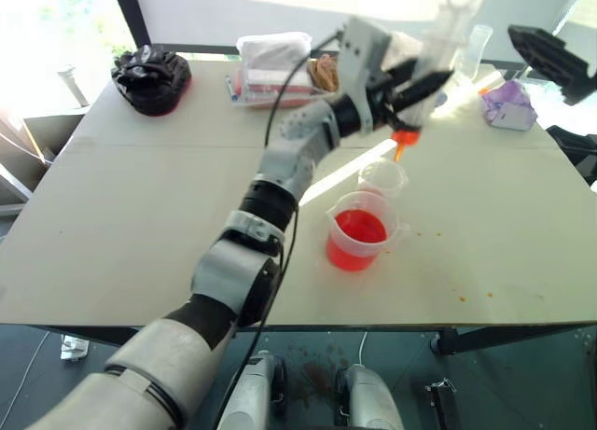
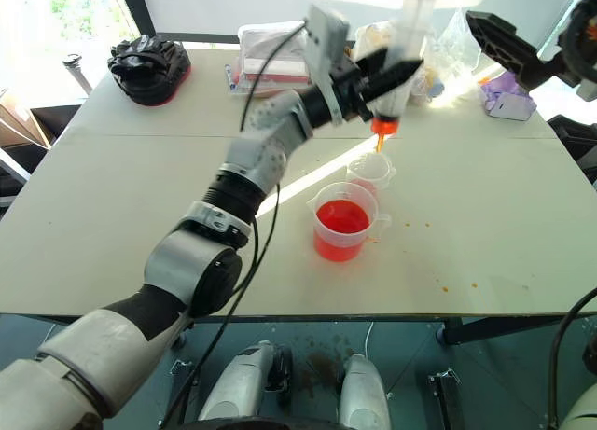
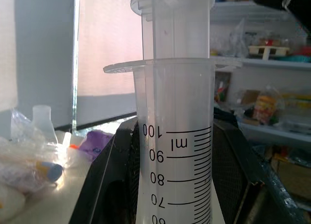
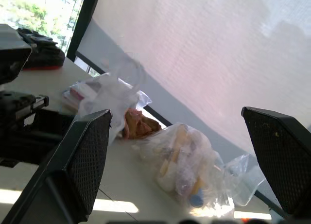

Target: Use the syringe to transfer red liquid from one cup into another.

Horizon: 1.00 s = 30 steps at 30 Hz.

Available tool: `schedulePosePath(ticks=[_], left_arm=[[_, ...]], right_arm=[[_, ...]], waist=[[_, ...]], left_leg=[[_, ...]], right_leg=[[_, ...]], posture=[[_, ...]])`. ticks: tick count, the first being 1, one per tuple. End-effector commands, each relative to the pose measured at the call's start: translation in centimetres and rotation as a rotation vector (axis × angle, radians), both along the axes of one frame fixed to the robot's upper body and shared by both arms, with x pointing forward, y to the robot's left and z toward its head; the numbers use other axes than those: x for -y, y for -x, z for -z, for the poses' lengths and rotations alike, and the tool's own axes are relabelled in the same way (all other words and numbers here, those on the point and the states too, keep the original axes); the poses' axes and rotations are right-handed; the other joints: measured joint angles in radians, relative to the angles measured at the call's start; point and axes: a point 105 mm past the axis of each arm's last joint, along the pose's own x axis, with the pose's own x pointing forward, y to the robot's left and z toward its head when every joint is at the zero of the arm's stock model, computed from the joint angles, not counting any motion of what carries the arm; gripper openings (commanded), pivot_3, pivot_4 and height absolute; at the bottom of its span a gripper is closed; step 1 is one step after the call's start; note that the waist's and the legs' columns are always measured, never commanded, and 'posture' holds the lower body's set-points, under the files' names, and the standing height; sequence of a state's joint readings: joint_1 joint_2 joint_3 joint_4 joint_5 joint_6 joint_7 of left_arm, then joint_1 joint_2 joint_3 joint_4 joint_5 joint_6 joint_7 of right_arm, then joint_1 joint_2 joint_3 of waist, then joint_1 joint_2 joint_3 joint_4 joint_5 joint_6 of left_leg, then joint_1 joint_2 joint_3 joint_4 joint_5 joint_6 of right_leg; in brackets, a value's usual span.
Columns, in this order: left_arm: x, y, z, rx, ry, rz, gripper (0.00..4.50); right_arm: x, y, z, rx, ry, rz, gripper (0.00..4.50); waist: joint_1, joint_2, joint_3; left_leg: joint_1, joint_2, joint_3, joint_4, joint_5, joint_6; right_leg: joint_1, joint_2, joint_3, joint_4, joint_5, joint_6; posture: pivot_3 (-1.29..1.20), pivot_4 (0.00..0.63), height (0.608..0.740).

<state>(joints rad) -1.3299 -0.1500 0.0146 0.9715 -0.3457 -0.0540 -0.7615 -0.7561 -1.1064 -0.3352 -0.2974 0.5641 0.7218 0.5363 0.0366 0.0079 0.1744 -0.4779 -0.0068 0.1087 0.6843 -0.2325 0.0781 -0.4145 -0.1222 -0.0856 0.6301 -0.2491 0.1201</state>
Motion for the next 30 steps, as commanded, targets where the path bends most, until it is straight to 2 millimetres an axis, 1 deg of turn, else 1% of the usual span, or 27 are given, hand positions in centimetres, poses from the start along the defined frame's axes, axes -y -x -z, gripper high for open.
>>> schedulePosePath(ticks=[1, 3, 6, 10, 15, 18, 22, 23, 25, 26, 30], left_arm=[[1.0, 0.4, -1.4, 0.104, -0.011, -0.02, 1.5], [1.1, 0.0, -0.6, 0.096, -0.03, -0.041, 1.5], [1.0, -0.3, -0.2, 0.09, -0.041, -0.066, 1.5], [0.9, -0.5, -0.2, 0.092, -0.041, -0.073, 1.5], [0.8, -0.4, 0.0, 0.101, -0.047, -0.07, 1.5], [0.9, -0.1, 0.1, 0.126, -0.058, -0.053, 1.5], [1.3, 0.2, 0.4, 0.155, -0.08, -0.041, 1.5], [1.3, 0.2, 0.4, 0.155, -0.082, -0.042, 1.5], [1.3, 0.2, 0.4, 0.157, -0.083, -0.046, 1.5], [1.3, 0.1, 0.3, 0.153, -0.077, -0.052, 1.5], [1.0, -0.1, -0.2, 0.15, -0.063, -0.064, 1.5]], right_arm=[[0.3, -1.5, -0.3, 0.059, 0.041, 0.052, 4.44], [0.1, -2.3, 0.0, 0.064, 0.049, 0.055, 4.44], [-0.3, -3.2, 0.3, 0.067, 0.054, 0.054, 4.44], [-0.5, -4.3, 0.8, 0.065, 0.058, 0.055, 4.44], [-0.7, -4.8, 0.6, 0.074, 0.057, 0.051, 4.44], [-1.1, -5.8, 1.5, 0.039, 0.073, 0.048, 4.44], [-1.1, -7.2, 2.5, -0.01, 0.08, 0.046, 4.44], [-1.2, -7.5, 2.8, -0.02, 0.091, 0.037, 3.89], [-1.4, -7.8, 3.0, -0.03, 0.111, 0.028, 3.17], [-1.5, -7.9, 3.1, -0.035, 0.11, 0.02, 2.53], [-2.0, -8.0, 3.5, -0.047, 0.114, -0.003, 0.54]], waist=[[0.0, 0.0, 0.0], [0.0, 0.0, 0.0], [0.001, 0.0, 0.0], [0.002, 0.0, 0.0], [0.001, 0.0, 0.0], [-0.001, 0.0, 0.0], [-0.001, 0.0, 0.0], [-0.001, 0.0, 0.0], [-0.001, 0.0, 0.0], [0.0, 0.0, 0.0], [0.001, 0.0, 0.0]], left_leg=[[-0.001, 0.0, 0.0, 0.0, 0.0, 0.0], [-0.001, 0.0, 0.0, 0.0, 0.0, 0.0], [-0.001, 0.0, 0.0, -0.001, 0.0, 0.0], [-0.001, 0.0, 0.0, -0.001, 0.0, 0.0], [-0.001, 0.0, 0.0, -0.001, 0.0, 0.0], [-0.001, 0.0, 0.0, -0.001, 0.0, 0.0], [-0.001, 0.0, 0.001, -0.001, 0.0, 0.0], [-0.001, 0.0, 0.001, 0.0, 0.0, 0.0], [-0.001, 0.0, 0.001, -0.001, 0.0, 0.0], [-0.001, 0.0, 0.001, -0.001, 0.0, 0.0], [-0.001, 0.0, 0.001, 0.0, 0.0, 0.0]], right_leg=[[-0.001, 0.0, 0.0, 0.0, 0.0, 0.0], [-0.001, 0.0, 0.0, 0.0, 0.0, 0.0], [-0.001, 0.0, 0.0, 0.0, 0.0, 0.0], [-0.001, -0.001, 0.0, 0.0, 0.0, 0.0], [-0.001, -0.001, 0.0, 0.0, 0.0, 0.0], [-0.001, 0.0, 0.0, 0.0, 0.0, 0.0], [-0.001, 0.0, 0.0, 0.001, 0.0, 0.0], [-0.001, 0.0, 0.0, 0.001, 0.0, 0.0], [-0.001, 0.0, 0.0, 0.001, 0.0, 0.0], [-0.001, 0.0, 0.0, 0.001, 0.0, 0.001], [-0.001, 0.0, 0.0, 0.001, 0.0, 0.001]], posture=[[0.0, 0.15, 0.74], [0.0, 0.15, 0.74], [0.0, 0.15, 0.74], [0.0, 0.15, 0.74], [0.0, 0.15, 0.74], [0.0, 0.15, 0.74], [0.0, 0.15, 0.74], [0.0, 0.15, 0.74], [0.0, 0.15, 0.74], [0.0, 0.15, 0.74], [0.0, 0.15, 0.74]])
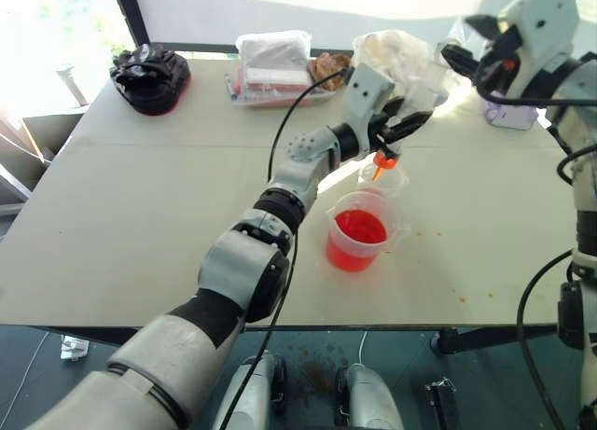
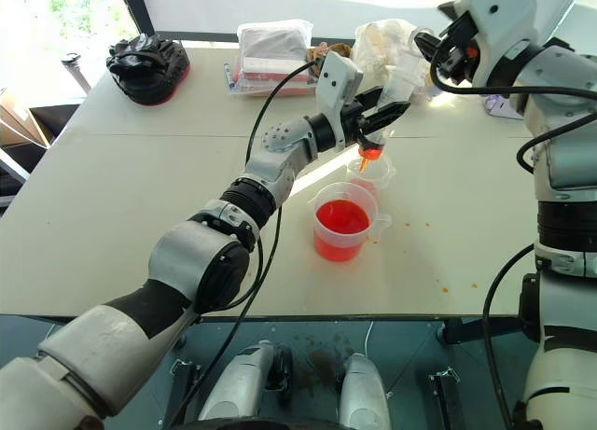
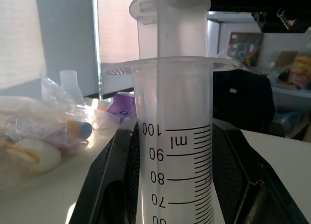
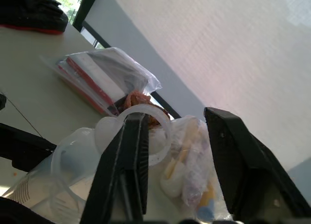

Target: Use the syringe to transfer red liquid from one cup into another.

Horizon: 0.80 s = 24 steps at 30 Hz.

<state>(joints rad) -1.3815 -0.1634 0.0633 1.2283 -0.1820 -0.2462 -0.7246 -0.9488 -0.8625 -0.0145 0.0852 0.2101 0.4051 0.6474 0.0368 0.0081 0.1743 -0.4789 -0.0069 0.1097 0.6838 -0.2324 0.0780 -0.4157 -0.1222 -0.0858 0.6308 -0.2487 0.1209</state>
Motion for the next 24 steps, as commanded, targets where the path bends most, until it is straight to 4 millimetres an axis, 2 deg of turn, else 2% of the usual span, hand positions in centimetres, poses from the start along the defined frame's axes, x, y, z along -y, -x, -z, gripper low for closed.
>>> schedulePosePath(ticks=[1, 13, 24], left_arm=[[0.8, 1.3, -3.3, 0.123, 0.046, 0.047, 1.5], [0.2, 1.1, -5.8, 0.118, 0.137, 0.031, 1.5], [-0.2, 0.9, -7.7, 0.139, 0.182, -0.006, 1.5]], right_arm=[[0.7, -0.1, -0.5, 0.012, -0.001, 0.037, 0.02], [-1.7, 0.4, 3.3, -0.12, -0.028, -0.05, 0.02], [-2.7, 0.4, 5.5, -0.172, -0.056, -0.066, 0.02]], waist=[[0.002, 0.0, 0.0], [0.0, 0.0, 0.0], [0.0, 0.0, 0.0]], left_leg=[[0.0, 0.0, 0.0, 0.0, 0.0, 0.0], [0.0, 0.0, 0.0, 0.0, 0.0, 0.0], [0.0, 0.0, 0.0, 0.0, 0.0, 0.0]], right_leg=[[0.0, 0.0, 0.0, 0.0, 0.0, 0.0], [0.0, 0.0, 0.0, 0.0, 0.0, 0.0], [0.0, 0.0, 0.0, 0.0, 0.0, 0.0]], posture=[[0.0, 0.15, 0.74], [0.0, 0.15, 0.74], [0.0, 0.15, 0.74]])
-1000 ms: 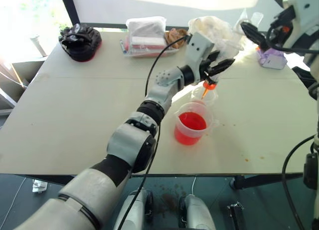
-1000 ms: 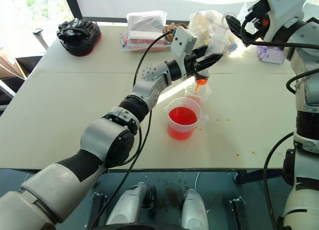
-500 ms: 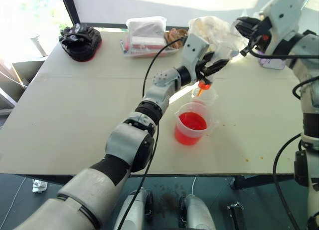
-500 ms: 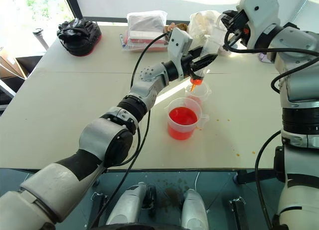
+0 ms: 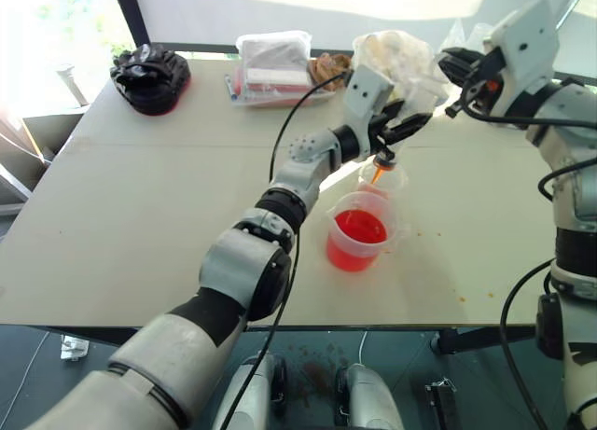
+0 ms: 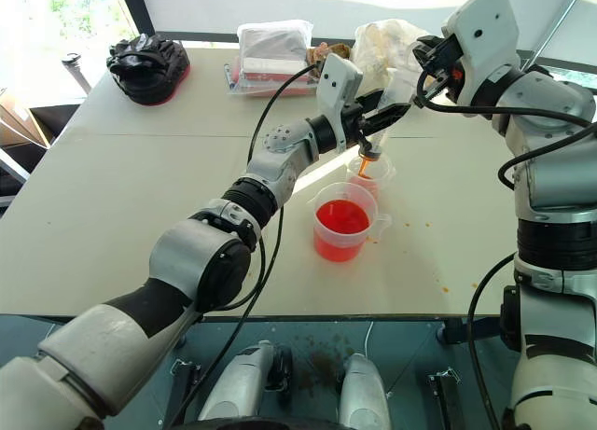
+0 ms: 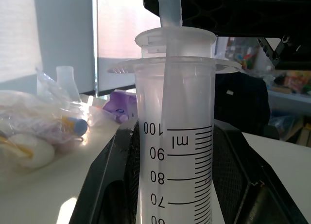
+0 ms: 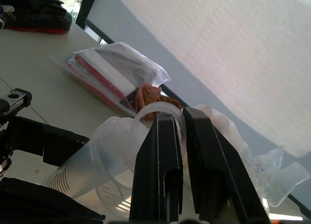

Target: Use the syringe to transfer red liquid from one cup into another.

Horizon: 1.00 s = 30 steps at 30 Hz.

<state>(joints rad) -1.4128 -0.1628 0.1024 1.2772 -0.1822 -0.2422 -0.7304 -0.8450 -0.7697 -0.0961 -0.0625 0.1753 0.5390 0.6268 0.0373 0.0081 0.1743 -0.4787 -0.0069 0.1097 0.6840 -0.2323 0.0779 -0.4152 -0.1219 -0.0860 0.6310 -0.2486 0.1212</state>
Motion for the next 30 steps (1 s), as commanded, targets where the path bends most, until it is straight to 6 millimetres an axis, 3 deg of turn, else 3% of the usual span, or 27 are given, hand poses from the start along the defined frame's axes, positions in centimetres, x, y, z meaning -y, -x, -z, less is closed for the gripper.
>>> schedulePosePath(ticks=[1, 7, 10, 13, 14, 17, 23, 27, 30], left_arm=[[-0.2, 1.1, -7.6, 0.17, 0.172, -0.009, 1.5], [-0.1, 1.2, -8.0, 0.173, 0.181, -0.01, 1.5], [-0.1, 1.2, -8.1, 0.171, 0.189, -0.006, 1.5], [-0.2, 1.3, -8.2, 0.163, 0.201, 0.002, 1.5], [-0.2, 1.3, -8.2, 0.162, 0.203, 0.007, 1.5], [-0.2, 1.4, -8.2, 0.16, 0.21, 0.023, 1.5], [-1.0, 1.7, -9.7, 0.146, 0.28, 0.067, 1.5], [-4.1, 0.4, -12.3, 0.039, 0.357, 0.033, 1.5], [-7.5, -1.7, -11.6, -0.017, 0.24, -0.087, 1.5]], right_arm=[[-2.2, -0.1, 3.4, -0.117, 0.014, -0.087, 0.02], [-2.4, -0.1, 4.1, -0.13, 0.011, -0.085, 0.02], [-2.0, -0.1, 3.7, -0.115, -0.004, -0.067, 1.15], [-1.5, 0.6, 2.5, -0.071, 0.006, -0.066, 2.8], [-1.2, 0.9, 2.0, -0.055, 0.005, -0.061, 3.06], [-0.5, 1.5, 0.9, -0.016, 0.004, -0.035, 4.46], [0.7, 3.7, -1.6, 0.073, -0.077, -0.008, 4.46], [2.2, 6.5, -3.7, 0.112, -0.237, -0.02, 4.46], [3.2, 8.7, -3.5, 0.038, -0.287, -0.062, 4.46]], waist=[[0.0, 0.0, 0.0], [0.0, 0.0, 0.0], [-0.002, 0.0, 0.0], [-0.002, 0.0, 0.0], [-0.001, 0.0, 0.0], [0.004, 0.001, 0.0], [-0.001, 0.001, 0.0], [-0.001, 0.0, 0.0], [-0.002, 0.002, 0.0]], left_leg=[[0.0, 0.0, 0.0, 0.0, 0.0, 0.0], [0.0, 0.0, 0.0, 0.0, 0.0, 0.0], [0.0, 0.0, 0.0, 0.0, 0.0, 0.0], [0.0, 0.0, 0.0, 0.0, 0.0, 0.0], [0.0, 0.0, 0.0, 0.0, 0.0, 0.0], [0.0, -0.001, 0.0, 0.0, 0.0, 0.0], [0.0, 0.0, 0.0, 0.0, 0.0, 0.0], [0.0, 0.0, -0.001, 0.0, 0.0, 0.0], [0.001, 0.0, -0.001, 0.0, 0.0, 0.0]], right_leg=[[0.0, 0.0, 0.0, 0.0, 0.0, 0.0], [0.0, 0.0, 0.0, 0.0, 0.0, 0.0], [0.0, 0.0, 0.0, 0.0, 0.0, 0.0], [0.0, 0.001, 0.0, 0.001, 0.0, 0.0], [0.0, 0.001, 0.0, 0.0, 0.0, 0.0], [0.001, 0.0, 0.0, 0.0, 0.0, 0.0], [0.001, 0.0, 0.0, 0.0, 0.0, 0.0], [0.001, 0.0, 0.0, 0.0, 0.0, 0.0], [0.001, 0.0, 0.0, 0.0, 0.0, 0.0]], posture=[[0.0, 0.15, 0.74], [0.0, 0.15, 0.74], [0.0, 0.15, 0.74], [0.0, 0.15, 0.74], [0.0, 0.15, 0.74], [0.0, 0.15, 0.74], [0.0, 0.15, 0.74], [0.0, 0.15, 0.74], [0.0, 0.15, 0.74]])
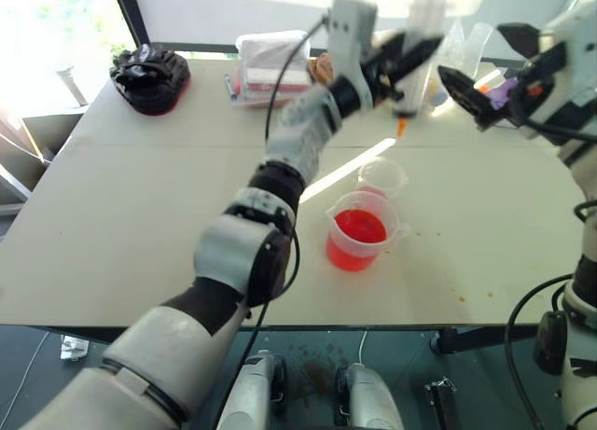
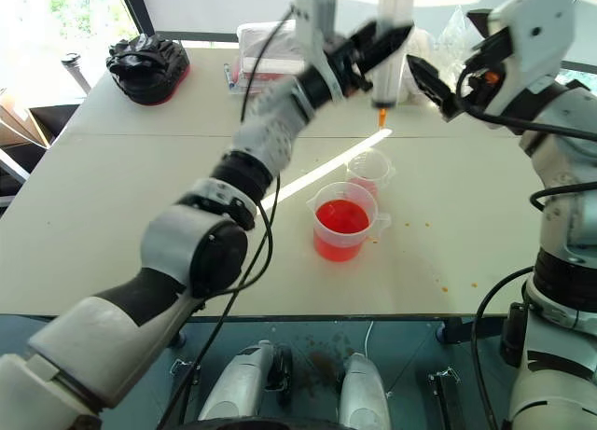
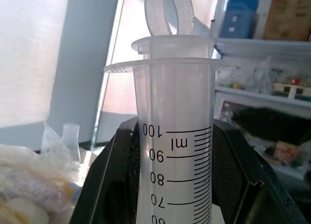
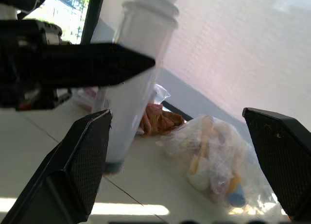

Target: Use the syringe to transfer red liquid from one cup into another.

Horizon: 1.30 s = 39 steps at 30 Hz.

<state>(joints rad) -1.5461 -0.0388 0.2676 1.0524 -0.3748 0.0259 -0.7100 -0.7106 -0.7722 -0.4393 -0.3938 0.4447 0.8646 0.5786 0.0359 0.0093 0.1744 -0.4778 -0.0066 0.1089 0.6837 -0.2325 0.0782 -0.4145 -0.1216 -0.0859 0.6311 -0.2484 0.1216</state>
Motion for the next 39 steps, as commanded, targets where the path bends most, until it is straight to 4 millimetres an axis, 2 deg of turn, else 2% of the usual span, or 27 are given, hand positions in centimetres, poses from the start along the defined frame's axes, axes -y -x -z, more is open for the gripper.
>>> schedulePosePath(ticks=[1, 2, 4, 6, 9, 13, 16, 19, 20, 22, 24, 25, 27, 29, 32, 34, 36, 39], left_arm=[[-3.9, -1.3, -0.3, -0.048, -0.094, -0.095, 1.5], [-5.1, -1.5, 0.1, -0.062, -0.135, -0.109, 1.5], [-7.4, -2.3, 2.9, -0.152, -0.317, -0.163, 1.5], [-8.9, -2.3, 5.0, -0.231, -0.418, -0.191, 1.5], [-12.0, -1.2, 11.3, -0.626, -0.567, -0.2, 1.5], [-13.1, 1.1, 14.7, -0.842, -0.643, -0.218, 1.5], [-12.7, 2.6, 16.5, -0.938, -0.683, -0.209, 1.5], [-12.3, 2.9, 18.4, -0.989, -0.707, -0.249, 1.5], [-12.3, 2.8, 18.7, -0.997, -0.705, -0.262, 1.5], [-12.6, 2.5, 19.4, -1.011, -0.696, -0.311, 2.46], [-12.8, 2.2, 19.9, -1.02, -0.69, -0.342, 3.22], [-13.0, 2.0, 20.0, -1.023, -0.678, -0.355, 3.82], [-13.5, 1.6, 20.3, -1.02, -0.666, -0.394, 4.46], [-14.0, 1.0, 20.0, -0.982, -0.645, -0.432, 4.46], [-14.5, 0.3, 17.4, -0.722, -0.612, -0.473, 4.46], [-14.9, 0.9, 15.9, -0.554, -0.569, -0.452, 4.46], [-15.8, 2.4, 15.3, -0.472, -0.494, -0.413, 4.46], [-18.2, 4.5, 15.7, -0.421, -0.413, -0.443, 4.46]], right_arm=[[1.1, 3.5, -0.7, -0.019, -0.021, -0.048, 4.46], [1.4, 4.2, -0.2, -0.052, -0.018, -0.06, 4.46], [2.1, 5.1, 1.5, -0.155, -0.003, -0.073, 4.46], [2.4, 5.7, 3.0, -0.225, 0.03, -0.076, 4.46], [1.8, 6.9, 5.9, -0.376, 0.093, -0.152, 4.46], [0.4, 7.7, 8.0, -0.489, 0.133, -0.247, 4.46], [-0.4, 8.3, 9.2, -0.545, 0.151, -0.309, 4.46], [-0.7, 8.1, 10.1, -0.573, 0.164, -0.324, 4.46], [-0.7, 8.0, 10.2, -0.572, 0.163, -0.323, 4.46], [-0.9, 7.9, 10.6, -0.577, 0.164, -0.33, 4.5], [-1.1, 7.9, 11.0, -0.586, 0.172, -0.337, 4.5], [-1.1, 7.9, 11.2, -0.59, 0.175, -0.336, 4.5], [-1.1, 7.8, 11.5, -0.592, 0.174, -0.33, 4.5], [-0.9, 7.6, 11.5, -0.584, 0.161, -0.316, 4.5], [0.8, 6.8, 10.7, -0.516, 0.099, -0.208, 4.5], [2.7, 6.1, 9.5, -0.414, 0.027, -0.088, 4.5], [5.0, 6.1, 8.9, -0.325, -0.04, 0.036, 4.5], [7.7, 7.0, 10.0, -0.266, -0.095, 0.199, 4.5]], waist=[[0.0, 0.001, 0.0], [-0.001, 0.001, 0.0], [0.0, 0.001, 0.0], [0.0, 0.001, 0.0], [0.003, 0.0, 0.0], [0.002, 0.0, 0.0], [0.004, -0.001, 0.0], [0.004, -0.001, 0.0], [0.002, -0.001, 0.0], [0.001, -0.001, 0.0], [0.001, -0.001, 0.0], [0.002, -0.001, 0.0], [0.004, -0.001, 0.0], [0.004, -0.001, 0.0], [0.002, -0.001, 0.0], [0.001, -0.001, 0.0], [0.001, 0.0, 0.0], [0.004, 0.0, -0.001]], left_leg=[[0.001, 0.0, 0.0, 0.0, 0.0, 0.0], [0.002, 0.0, 0.0, -0.001, 0.0, 0.0], [0.002, 0.001, -0.001, -0.001, 0.0, 0.0], [0.004, 0.001, -0.001, 0.0, 0.0, 0.0], [0.003, 0.0, -0.002, 0.001, 0.0, 0.0], [0.003, 0.0, -0.002, 0.001, 0.0, 0.0], [0.003, 0.0, -0.004, 0.001, 0.001, -0.001], [0.005, 0.0, -0.004, 0.002, 0.001, -0.002], [0.005, 0.0, -0.004, 0.001, 0.001, -0.002], [0.006, 0.0, -0.004, 0.001, 0.001, -0.003], [0.006, 0.001, -0.004, 0.001, 0.001, -0.004], [0.006, 0.001, -0.004, 0.0, 0.002, -0.004], [0.006, 0.001, -0.004, 0.0, 0.002, -0.005], [0.006, 0.001, -0.004, 0.0, 0.001, -0.006], [0.007, 0.001, -0.004, 0.0, 0.0, -0.008], [0.006, 0.001, -0.004, -0.001, 0.001, -0.009], [0.006, 0.001, -0.003, -0.002, 0.001, -0.009], [0.007, 0.0, -0.003, -0.004, 0.001, -0.01]], right_leg=[[0.001, 0.0, 0.0, 0.0, 0.0, 0.0], [0.001, 0.0, 0.0, 0.0, 0.0, 0.0], [0.002, 0.001, 0.0, 0.0, 0.0, 0.0], [0.004, 0.001, 0.0, 0.0, 0.0, 0.0], [0.005, 0.001, 0.0, 0.0, 0.0, 0.0], [0.004, 0.001, 0.001, 0.0, 0.0, 0.0], [0.005, 0.001, 0.001, 0.0, 0.0, 0.0], [0.006, 0.001, 0.001, 0.0, 0.0, 0.0], [0.006, 0.001, 0.001, 0.0, 0.0, 0.0], [0.007, 0.001, 0.001, 0.001, 0.0, 0.0], [0.006, 0.001, 0.001, 0.001, 0.0, 0.0], [0.006, 0.001, 0.001, 0.001, 0.0, 0.0], [0.006, -0.001, 0.002, 0.001, 0.0, 0.0], [0.006, -0.002, 0.002, 0.001, 0.0, 0.0], [0.006, -0.003, 0.002, 0.001, 0.0, 0.0], [0.005, -0.003, 0.002, 0.001, 0.0, -0.001], [0.004, -0.004, 0.003, 0.0, 0.0, -0.001], [0.005, -0.004, 0.002, -0.001, 0.0, -0.001]], posture=[[0.0, 0.15, 0.74], [0.0, 0.15, 0.74], [0.0, 0.15, 0.74], [0.0, 0.15, 0.74], [0.0, 0.15, 0.74], [0.0, 0.15, 0.74], [0.0, 0.15, 0.74], [0.0, 0.15, 0.74], [0.0, 0.15, 0.74], [0.0, 0.15, 0.74], [0.0, 0.15, 0.74], [0.0, 0.15, 0.74], [0.0, 0.15, 0.74], [0.0, 0.15, 0.74], [0.0, 0.15, 0.74], [0.0, 0.15, 0.74], [0.0, 0.15, 0.74], [0.0, 0.15, 0.74]])
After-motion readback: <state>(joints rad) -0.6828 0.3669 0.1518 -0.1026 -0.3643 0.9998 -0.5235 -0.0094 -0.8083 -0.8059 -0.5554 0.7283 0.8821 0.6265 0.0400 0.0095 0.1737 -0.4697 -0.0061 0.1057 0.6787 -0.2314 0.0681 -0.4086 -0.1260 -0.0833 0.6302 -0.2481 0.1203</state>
